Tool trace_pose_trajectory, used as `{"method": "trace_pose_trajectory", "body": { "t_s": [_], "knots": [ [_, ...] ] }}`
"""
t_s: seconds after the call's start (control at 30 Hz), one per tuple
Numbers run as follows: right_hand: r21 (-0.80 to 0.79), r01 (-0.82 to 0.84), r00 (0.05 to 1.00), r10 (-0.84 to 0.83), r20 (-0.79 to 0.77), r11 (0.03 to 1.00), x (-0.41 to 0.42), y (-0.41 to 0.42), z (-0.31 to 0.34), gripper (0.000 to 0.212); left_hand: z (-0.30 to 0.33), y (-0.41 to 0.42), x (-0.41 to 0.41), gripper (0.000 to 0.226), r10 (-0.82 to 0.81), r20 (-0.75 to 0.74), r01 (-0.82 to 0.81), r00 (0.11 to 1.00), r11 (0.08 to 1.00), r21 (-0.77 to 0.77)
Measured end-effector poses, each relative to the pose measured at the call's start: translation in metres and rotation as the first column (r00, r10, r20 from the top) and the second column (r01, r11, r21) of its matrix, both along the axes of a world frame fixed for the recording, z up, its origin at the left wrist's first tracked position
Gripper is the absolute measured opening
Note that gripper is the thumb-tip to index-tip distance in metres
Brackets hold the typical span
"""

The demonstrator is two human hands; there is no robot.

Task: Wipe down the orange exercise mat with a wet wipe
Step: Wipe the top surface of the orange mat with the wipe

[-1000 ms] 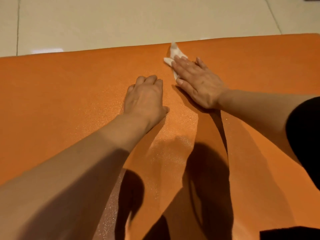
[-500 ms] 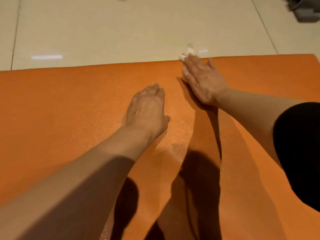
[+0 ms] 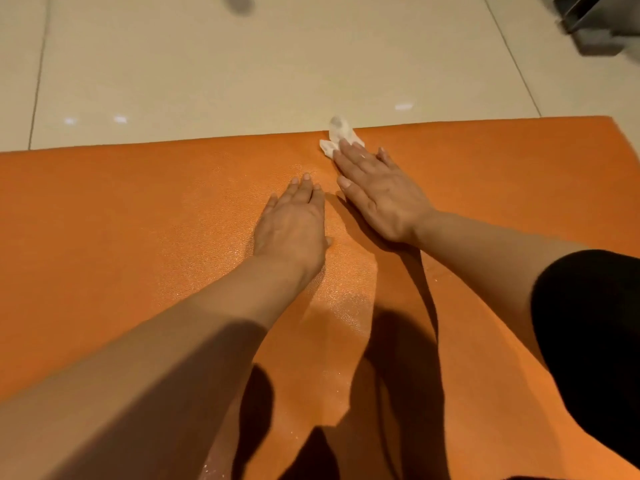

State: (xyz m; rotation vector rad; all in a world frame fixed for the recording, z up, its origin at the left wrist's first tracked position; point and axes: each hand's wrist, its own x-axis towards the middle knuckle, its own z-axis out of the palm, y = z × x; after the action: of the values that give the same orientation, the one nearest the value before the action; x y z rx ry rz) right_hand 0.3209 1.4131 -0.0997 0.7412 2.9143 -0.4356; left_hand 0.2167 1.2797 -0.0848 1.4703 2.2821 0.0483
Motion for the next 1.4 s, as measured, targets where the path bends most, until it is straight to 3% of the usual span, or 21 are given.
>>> {"method": "trace_pose_trajectory", "body": {
  "t_s": [0.2,0.23,0.33,0.4,0.53,0.6,0.8,0.87,0.97,1.03,1.13,1.23,1.4],
  "knots": [
    [0.043,0.384,0.921,-0.386,0.058,0.922,0.027,0.000,0.002,0.061,0.002,-0.023,0.017,0.065,0.021,-0.016,-0.021,1.000,0.999,0.033],
    [0.004,0.351,0.935,-0.351,0.045,0.936,0.016,-0.012,0.003,0.063,0.002,-0.025,0.020,0.063,0.027,-0.026,-0.026,0.999,0.998,0.050],
    [-0.068,0.016,0.999,-0.014,0.031,0.998,0.006,-0.044,0.005,0.062,0.006,-0.032,0.031,0.060,0.030,-0.043,-0.026,0.999,0.996,0.080],
    [-0.058,-0.074,0.996,0.077,0.040,0.996,0.020,-0.039,0.007,0.061,0.011,-0.040,0.036,0.060,0.009,-0.060,-0.004,0.998,0.997,0.077],
    [0.060,0.242,0.961,-0.247,0.121,0.968,0.053,-0.011,0.007,0.063,0.014,-0.060,0.045,0.060,-0.029,-0.058,0.032,0.998,0.998,0.061],
    [0.096,0.312,0.933,-0.324,0.157,0.945,0.047,-0.024,0.006,0.069,0.015,-0.068,0.051,0.060,-0.024,-0.052,0.027,0.998,0.998,0.058],
    [-0.030,-0.042,0.995,0.044,0.089,0.999,0.044,-0.067,0.007,0.062,0.013,-0.081,0.066,0.068,0.002,-0.035,0.000,0.999,0.999,0.046],
    [0.020,0.024,0.992,-0.026,0.123,1.000,0.061,-0.052,0.007,0.062,0.014,-0.084,0.068,0.069,-0.006,-0.035,0.007,0.999,0.999,0.031],
    [0.081,0.268,0.939,-0.279,0.199,0.960,0.078,-0.039,0.009,0.064,0.015,-0.088,0.072,0.070,-0.017,-0.027,0.017,0.999,1.000,0.012],
    [0.061,0.281,0.937,-0.287,0.197,0.958,0.070,-0.054,0.010,0.065,0.014,-0.091,0.076,0.068,-0.009,-0.030,0.009,1.000,1.000,0.011],
    [-0.033,0.028,0.987,-0.022,0.158,0.999,0.059,-0.091,0.010,0.063,0.014,-0.092,0.082,0.065,0.013,-0.018,-0.013,1.000,1.000,0.025],
    [-0.032,-0.193,0.962,0.196,0.190,0.981,0.078,-0.082,0.018,0.065,0.017,-0.094,0.087,0.068,0.010,-0.004,-0.010,1.000,1.000,0.005],
    [0.044,0.083,0.936,-0.093,0.339,0.996,0.102,-0.049,0.024,0.064,0.018,-0.106,0.089,0.068,0.012,-0.008,-0.012,1.000,1.000,-0.028]
  ]
}}
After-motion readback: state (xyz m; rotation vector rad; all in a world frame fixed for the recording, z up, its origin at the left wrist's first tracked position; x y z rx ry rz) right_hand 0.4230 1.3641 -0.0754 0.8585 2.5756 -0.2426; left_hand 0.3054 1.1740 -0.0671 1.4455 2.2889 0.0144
